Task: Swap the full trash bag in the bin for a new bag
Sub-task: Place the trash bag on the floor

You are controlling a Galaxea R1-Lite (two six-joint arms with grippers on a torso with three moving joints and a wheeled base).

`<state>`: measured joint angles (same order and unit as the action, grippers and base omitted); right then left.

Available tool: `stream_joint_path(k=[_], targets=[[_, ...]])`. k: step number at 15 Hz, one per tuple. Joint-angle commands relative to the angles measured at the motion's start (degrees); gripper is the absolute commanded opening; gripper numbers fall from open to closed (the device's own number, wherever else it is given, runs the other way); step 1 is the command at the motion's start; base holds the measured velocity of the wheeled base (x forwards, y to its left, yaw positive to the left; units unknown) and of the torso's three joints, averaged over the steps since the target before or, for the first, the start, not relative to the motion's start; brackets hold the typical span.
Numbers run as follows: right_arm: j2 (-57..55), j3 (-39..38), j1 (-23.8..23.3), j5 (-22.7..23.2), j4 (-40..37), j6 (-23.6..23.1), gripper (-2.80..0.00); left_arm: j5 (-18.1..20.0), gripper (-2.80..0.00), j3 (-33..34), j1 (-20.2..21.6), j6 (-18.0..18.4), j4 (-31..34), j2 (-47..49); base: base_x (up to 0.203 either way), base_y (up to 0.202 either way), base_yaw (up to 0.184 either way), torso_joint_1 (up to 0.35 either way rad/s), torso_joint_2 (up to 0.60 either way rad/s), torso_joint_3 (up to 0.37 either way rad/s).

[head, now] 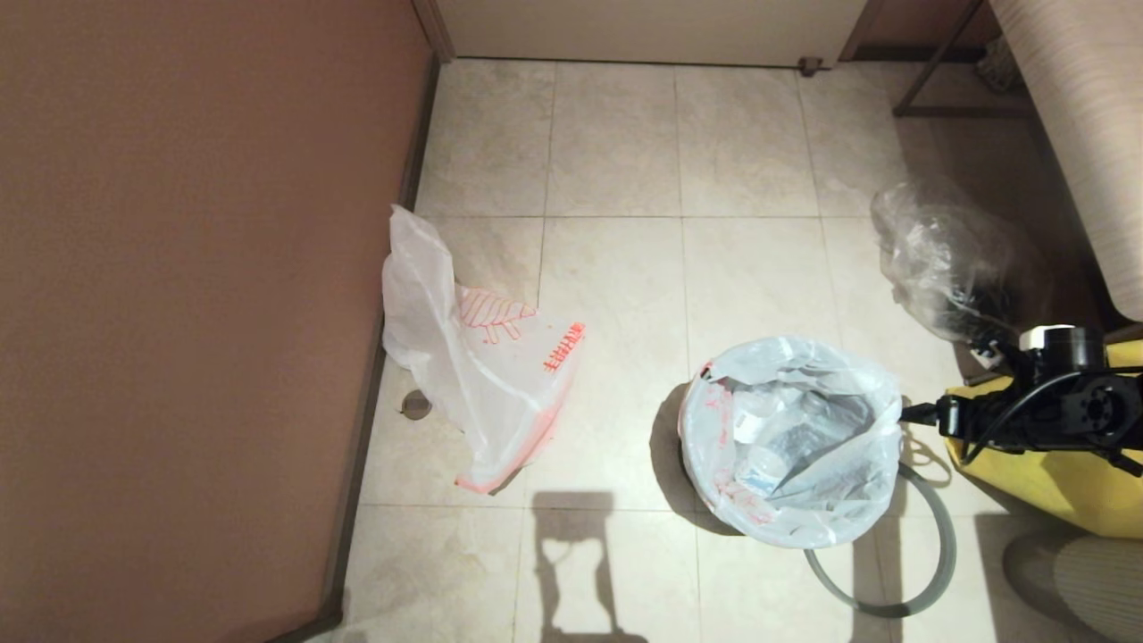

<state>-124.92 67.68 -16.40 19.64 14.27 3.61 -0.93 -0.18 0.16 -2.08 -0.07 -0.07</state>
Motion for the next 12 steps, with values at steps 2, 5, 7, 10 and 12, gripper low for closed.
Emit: stream_joint_path(k=[2, 5, 7, 10, 12], targets=[[-3.2, 2.5, 0.0, 1.3, 0.1, -1.1, 0.0, 0.0, -2.8, 0.0, 0.0, 0.0, 0.0, 0.1, 0.0, 0.0, 0.0, 0.0, 0.0, 0.0], [-3.9, 3.5, 0.0, 2.7, 0.2, -1.7, 0.0, 0.0, -2.8, 0.1, 0.0, 0.0, 0.0, 0.1, 0.0, 0.0, 0.0, 0.0, 0.0, 0.0], [-5.0, 4.7, 0.0, 3.9, 0.2, -2.4, 0.0, 0.1, -2.8, 0.0, 0.0, 0.0, 0.0, 0.1, 0.0, 0.0, 0.0, 0.0, 0.0, 0.0], [-5.2, 4.9, 0.0, 7.9, 0.4, -2.6, 0.0, 0.0, -2.8, 0.0, 0.0, 0.0, 0.0, 0.1, 0.0, 0.0, 0.0, 0.0, 0.0, 0.0], [-5.8, 5.8, 0.3, 8.1, 0.4, -2.6, 0.0, 0.0, -2.8, 0.0, 0.0, 0.0, 0.0, 0.1, 0.0, 0.0, 0.0, 0.0, 0.0, 0.0]])
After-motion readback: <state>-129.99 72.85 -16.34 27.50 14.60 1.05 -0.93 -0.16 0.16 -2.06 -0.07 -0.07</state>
